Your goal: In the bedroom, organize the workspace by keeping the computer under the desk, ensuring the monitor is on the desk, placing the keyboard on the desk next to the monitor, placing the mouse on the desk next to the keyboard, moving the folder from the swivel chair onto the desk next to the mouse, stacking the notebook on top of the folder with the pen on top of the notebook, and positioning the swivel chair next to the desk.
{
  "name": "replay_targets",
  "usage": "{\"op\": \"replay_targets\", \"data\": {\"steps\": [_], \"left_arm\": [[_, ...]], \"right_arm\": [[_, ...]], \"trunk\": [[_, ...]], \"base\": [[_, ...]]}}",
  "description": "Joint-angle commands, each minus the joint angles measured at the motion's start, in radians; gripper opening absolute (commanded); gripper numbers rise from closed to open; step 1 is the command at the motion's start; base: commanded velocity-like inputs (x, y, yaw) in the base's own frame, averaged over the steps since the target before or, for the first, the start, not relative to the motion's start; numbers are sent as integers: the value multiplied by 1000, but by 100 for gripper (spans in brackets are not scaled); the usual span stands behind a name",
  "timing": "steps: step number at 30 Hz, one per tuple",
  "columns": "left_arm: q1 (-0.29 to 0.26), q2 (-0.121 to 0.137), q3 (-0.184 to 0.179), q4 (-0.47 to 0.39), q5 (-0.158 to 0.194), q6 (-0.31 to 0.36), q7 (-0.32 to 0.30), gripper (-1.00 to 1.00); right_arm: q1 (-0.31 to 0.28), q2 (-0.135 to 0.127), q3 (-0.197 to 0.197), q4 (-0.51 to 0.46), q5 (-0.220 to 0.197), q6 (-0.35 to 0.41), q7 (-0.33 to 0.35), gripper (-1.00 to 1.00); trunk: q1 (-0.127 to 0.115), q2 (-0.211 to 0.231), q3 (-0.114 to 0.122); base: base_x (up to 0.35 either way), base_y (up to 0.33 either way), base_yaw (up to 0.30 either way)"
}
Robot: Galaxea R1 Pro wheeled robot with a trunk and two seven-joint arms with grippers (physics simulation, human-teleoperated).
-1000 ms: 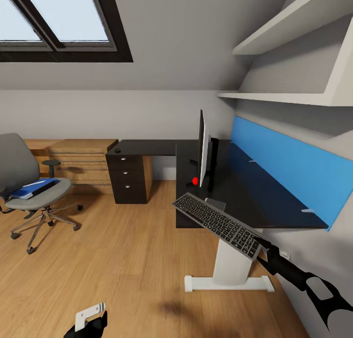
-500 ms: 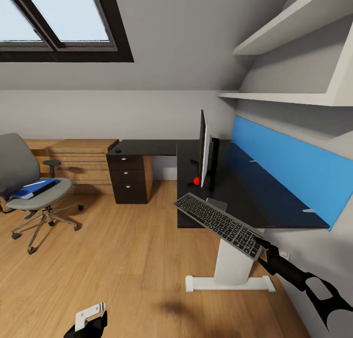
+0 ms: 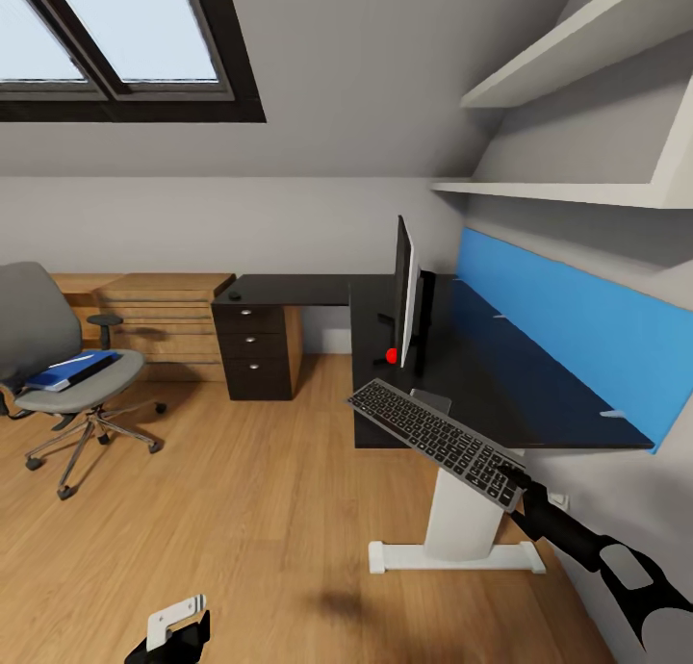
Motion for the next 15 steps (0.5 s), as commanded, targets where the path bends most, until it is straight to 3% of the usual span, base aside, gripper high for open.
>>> {"op": "replay_targets", "data": {"steps": [1,15], "left_arm": [[0,0,-2,-2,9,3,4,100],[0,0,-2,-2,9,2,4,100]], "right_arm": [[-1,0,-5,0,-1,6,1,100],[-1,0,-5,-1,-1,6,1,100]], "trunk": [[0,-1,-1],[0,-1,-1]], "base": [[0,6,0],[0,1,0]]}}
